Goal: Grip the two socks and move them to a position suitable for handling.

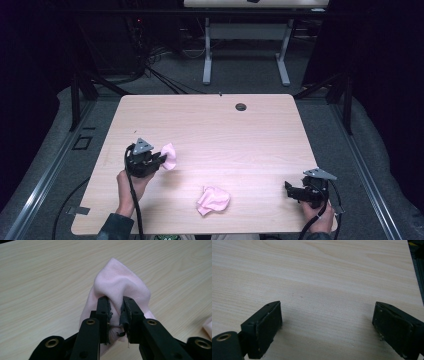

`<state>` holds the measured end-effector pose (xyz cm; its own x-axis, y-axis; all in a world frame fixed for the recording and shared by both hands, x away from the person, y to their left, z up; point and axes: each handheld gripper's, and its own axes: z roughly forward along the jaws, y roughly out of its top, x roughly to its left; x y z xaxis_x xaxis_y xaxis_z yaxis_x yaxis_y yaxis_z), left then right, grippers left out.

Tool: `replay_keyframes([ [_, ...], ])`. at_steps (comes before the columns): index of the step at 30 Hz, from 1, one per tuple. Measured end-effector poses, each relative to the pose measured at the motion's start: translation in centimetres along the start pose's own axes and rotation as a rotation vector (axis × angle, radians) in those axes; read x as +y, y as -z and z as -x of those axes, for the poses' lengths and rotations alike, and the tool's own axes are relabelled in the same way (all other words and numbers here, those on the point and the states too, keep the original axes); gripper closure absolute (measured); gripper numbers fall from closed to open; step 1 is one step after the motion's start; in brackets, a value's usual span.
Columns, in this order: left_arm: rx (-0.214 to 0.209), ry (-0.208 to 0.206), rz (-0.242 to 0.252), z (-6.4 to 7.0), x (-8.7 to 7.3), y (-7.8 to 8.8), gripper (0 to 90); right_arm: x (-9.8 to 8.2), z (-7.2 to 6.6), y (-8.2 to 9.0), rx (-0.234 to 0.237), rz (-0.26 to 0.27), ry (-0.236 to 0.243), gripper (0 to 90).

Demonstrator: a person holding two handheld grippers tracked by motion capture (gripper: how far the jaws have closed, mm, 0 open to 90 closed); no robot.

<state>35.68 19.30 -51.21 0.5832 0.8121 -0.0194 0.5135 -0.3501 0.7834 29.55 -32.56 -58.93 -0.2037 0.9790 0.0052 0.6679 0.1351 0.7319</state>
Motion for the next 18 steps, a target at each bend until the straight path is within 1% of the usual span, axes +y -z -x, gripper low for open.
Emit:
replay_keyframes([
  [2,-0.015,-0.010,-0.015,0.5,0.5,-0.8,76.4,0.0,0.0,0.0,0.000,-0.002,-0.002,8.7],
  [4,-0.033,-0.019,-0.018,1.0,1.0,-1.6,76.4,0.0,0.0,0.0,0.000,-0.002,-0.002,8.7],
  [5,-0.040,-0.018,-0.019,1.3,1.2,-2.0,76.4,0.0,0.0,0.0,0.000,-0.002,-0.002,8.7],
  [7,-0.054,-0.031,-0.028,2.1,1.6,-2.8,76.3,0.0,0.0,0.0,0.000,-0.003,-0.002,8.8],
  [9,-0.071,-0.033,-0.026,2.8,1.8,-3.6,76.2,0.0,0.0,0.0,0.001,-0.003,-0.003,8.8],
  [10,-0.081,-0.037,-0.031,3.4,2.1,-4.2,76.1,0.0,0.0,0.0,0.000,-0.003,-0.003,8.9],
  [11,-0.081,-0.037,-0.031,3.4,2.1,-4.2,76.0,0.0,0.0,0.0,0.000,-0.003,-0.003,8.9],
  [12,-0.090,-0.040,-0.035,3.7,2.2,-4.5,76.0,0.0,0.0,0.0,0.000,-0.003,-0.003,8.9],
  [16,-0.122,-0.062,-0.071,5.3,2.6,-6.4,75.8,0.0,0.0,0.0,0.000,-0.002,-0.003,9.0],
  [18,-0.131,-0.078,-0.090,6.1,2.8,-7.3,75.7,0.0,0.0,0.0,-0.001,-0.002,-0.004,9.0],
])
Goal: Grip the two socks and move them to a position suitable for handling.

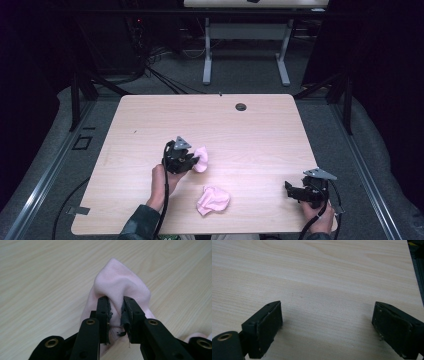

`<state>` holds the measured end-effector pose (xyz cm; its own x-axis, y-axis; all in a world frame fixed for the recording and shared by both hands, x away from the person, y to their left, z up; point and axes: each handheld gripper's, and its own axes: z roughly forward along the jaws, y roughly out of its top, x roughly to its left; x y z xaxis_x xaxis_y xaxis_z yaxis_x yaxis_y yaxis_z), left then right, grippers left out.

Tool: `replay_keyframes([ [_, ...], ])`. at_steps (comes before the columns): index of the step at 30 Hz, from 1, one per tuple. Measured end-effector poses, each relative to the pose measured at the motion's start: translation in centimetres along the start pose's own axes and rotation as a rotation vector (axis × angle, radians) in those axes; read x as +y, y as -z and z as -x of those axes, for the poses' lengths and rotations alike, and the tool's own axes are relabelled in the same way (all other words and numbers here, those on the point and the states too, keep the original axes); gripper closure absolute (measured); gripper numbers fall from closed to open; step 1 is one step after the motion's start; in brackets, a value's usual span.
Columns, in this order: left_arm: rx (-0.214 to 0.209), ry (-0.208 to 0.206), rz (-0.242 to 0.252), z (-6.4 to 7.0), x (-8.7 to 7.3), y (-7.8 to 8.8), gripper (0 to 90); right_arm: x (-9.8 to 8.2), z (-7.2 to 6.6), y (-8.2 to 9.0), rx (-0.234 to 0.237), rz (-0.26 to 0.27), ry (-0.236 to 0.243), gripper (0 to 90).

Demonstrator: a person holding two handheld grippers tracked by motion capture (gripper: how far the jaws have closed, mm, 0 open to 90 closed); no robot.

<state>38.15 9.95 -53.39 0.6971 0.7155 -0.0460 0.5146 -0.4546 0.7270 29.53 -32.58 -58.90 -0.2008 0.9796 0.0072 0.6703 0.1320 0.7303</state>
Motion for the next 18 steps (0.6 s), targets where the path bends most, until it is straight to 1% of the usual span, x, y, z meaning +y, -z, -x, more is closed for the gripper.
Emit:
replay_keyframes([
  [2,-0.021,-0.010,-0.022,0.6,0.3,-1.0,75.5,0.0,0.0,0.0,-0.001,0.000,-0.001,9.1],
  [6,-0.044,-0.030,-0.076,1.7,0.5,-3.0,74.7,0.0,0.0,0.0,0.000,0.001,-0.001,9.2],
  [7,-0.037,-0.036,-0.084,1.9,0.5,-3.5,74.4,0.0,0.0,0.0,-0.001,0.001,-0.001,9.3],
  [9,-0.041,-0.037,-0.106,2.1,0.4,-4.3,73.4,0.0,0.0,0.0,-0.002,0.001,0.000,9.7],
  [11,-0.034,-0.036,-0.126,2.1,0.2,-4.9,69.7,0.0,0.0,0.0,0.000,0.001,-0.001,9.7],
  [13,-0.033,-0.026,-0.131,1.9,0.1,-5.1,60.2,0.0,0.0,0.0,-0.002,0.001,0.000,9.8],
  [14,-0.031,-0.026,-0.131,1.9,0.1,-5.0,53.5,0.0,0.0,0.0,-0.002,0.001,0.000,9.9],
  [15,-0.021,-0.029,-0.126,1.8,0.1,-4.9,47.3,0.0,0.0,0.0,0.000,0.003,0.001,9.9],
  [16,-0.010,-0.022,-0.117,1.7,0.2,-4.6,38.5,0.0,0.0,0.0,0.000,0.003,0.001,9.9],
  [17,-0.017,-0.018,-0.101,1.5,0.2,-4.2,34.3,0.0,0.0,0.0,0.000,0.003,0.001,10.0],
  [18,-0.010,-0.017,-0.084,1.4,0.2,-3.7,31.4,0.0,0.0,0.0,-0.002,0.003,0.001,10.0],
])
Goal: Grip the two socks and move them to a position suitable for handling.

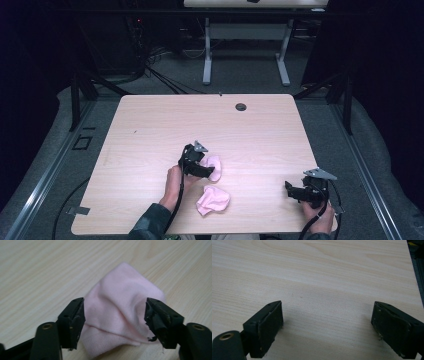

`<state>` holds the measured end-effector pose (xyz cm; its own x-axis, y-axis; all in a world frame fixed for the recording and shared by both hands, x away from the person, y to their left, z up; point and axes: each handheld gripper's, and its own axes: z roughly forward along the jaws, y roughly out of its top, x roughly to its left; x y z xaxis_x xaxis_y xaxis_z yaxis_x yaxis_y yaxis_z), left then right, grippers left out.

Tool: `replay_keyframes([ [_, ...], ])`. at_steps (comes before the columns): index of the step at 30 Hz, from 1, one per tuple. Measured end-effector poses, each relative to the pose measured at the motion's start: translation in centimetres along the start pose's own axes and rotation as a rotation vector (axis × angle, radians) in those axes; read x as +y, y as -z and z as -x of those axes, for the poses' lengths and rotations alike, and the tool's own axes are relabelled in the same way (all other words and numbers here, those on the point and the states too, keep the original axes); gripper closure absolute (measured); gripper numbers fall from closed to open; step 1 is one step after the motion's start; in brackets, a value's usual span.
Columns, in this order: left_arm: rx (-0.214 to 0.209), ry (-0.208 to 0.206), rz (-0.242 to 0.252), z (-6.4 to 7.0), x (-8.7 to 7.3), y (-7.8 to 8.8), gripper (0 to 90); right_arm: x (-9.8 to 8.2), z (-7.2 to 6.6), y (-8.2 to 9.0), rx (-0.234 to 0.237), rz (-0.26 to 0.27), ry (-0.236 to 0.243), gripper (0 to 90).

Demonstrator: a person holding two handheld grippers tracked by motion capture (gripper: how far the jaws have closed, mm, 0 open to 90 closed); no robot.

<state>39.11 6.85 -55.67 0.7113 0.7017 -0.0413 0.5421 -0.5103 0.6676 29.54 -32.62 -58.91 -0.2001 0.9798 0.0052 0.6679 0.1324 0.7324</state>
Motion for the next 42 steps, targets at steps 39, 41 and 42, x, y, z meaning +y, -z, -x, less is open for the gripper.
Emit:
replay_keyframes([
  [39,-0.150,-0.222,-0.010,10.0,-2.6,6.1,19.3,0.1,-4.5,0.3,0.084,-0.013,0.052,0.0],
  [41,-0.158,-0.234,-0.018,10.5,-2.5,5.7,22.5,0.1,-4.5,0.3,0.081,-0.014,0.055,0.0],
  [42,-0.163,-0.239,-0.026,10.7,-2.5,5.6,24.3,0.1,-4.5,0.3,0.083,-0.013,0.054,0.0],
])
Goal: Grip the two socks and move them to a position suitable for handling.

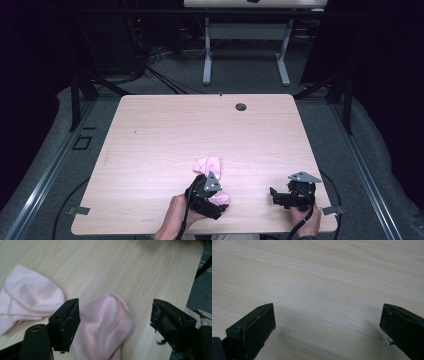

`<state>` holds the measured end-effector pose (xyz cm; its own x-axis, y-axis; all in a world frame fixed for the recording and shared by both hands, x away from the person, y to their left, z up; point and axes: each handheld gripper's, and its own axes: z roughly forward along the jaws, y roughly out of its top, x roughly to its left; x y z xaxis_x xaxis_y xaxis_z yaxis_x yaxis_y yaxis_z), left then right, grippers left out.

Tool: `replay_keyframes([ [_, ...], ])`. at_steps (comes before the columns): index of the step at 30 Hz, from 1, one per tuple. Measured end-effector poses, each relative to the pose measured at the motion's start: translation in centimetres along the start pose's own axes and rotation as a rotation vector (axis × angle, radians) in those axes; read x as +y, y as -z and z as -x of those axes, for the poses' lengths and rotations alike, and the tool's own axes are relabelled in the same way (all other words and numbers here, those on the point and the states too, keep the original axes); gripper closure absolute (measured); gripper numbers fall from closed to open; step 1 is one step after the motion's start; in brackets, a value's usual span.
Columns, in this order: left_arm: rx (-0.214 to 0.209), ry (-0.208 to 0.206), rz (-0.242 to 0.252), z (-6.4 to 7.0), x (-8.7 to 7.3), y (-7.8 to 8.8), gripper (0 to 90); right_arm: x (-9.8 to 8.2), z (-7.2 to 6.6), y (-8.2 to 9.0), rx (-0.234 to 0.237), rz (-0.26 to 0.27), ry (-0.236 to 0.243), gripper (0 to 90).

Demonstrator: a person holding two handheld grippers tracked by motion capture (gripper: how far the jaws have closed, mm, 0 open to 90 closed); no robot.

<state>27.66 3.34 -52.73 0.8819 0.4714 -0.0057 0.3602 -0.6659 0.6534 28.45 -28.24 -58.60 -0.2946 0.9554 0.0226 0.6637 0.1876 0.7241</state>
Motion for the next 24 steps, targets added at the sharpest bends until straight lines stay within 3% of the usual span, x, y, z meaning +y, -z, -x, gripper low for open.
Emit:
replay_keyframes([
  [4,-0.027,-0.018,-0.033,0.5,0.4,-0.8,39.4,0.0,0.0,0.0,0.000,0.002,-0.002,0.0],
  [10,-0.055,-0.033,-0.099,1.4,0.9,-2.6,51.9,0.0,0.0,-0.1,0.001,0.002,-0.002,0.1],
  [16,-0.036,-0.027,-0.171,1.4,1.0,-4.1,66.6,0.0,0.0,0.0,-0.002,0.002,-0.001,0.6],
  [21,-0.017,-0.008,-0.171,1.2,0.8,-4.6,85.3,0.0,-0.1,0.0,-0.002,0.006,-0.001,1.3],
  [24,-0.016,0.006,-0.161,0.9,0.6,-4.6,88.5,0.0,0.0,0.0,-0.003,0.002,0.001,1.7],
])
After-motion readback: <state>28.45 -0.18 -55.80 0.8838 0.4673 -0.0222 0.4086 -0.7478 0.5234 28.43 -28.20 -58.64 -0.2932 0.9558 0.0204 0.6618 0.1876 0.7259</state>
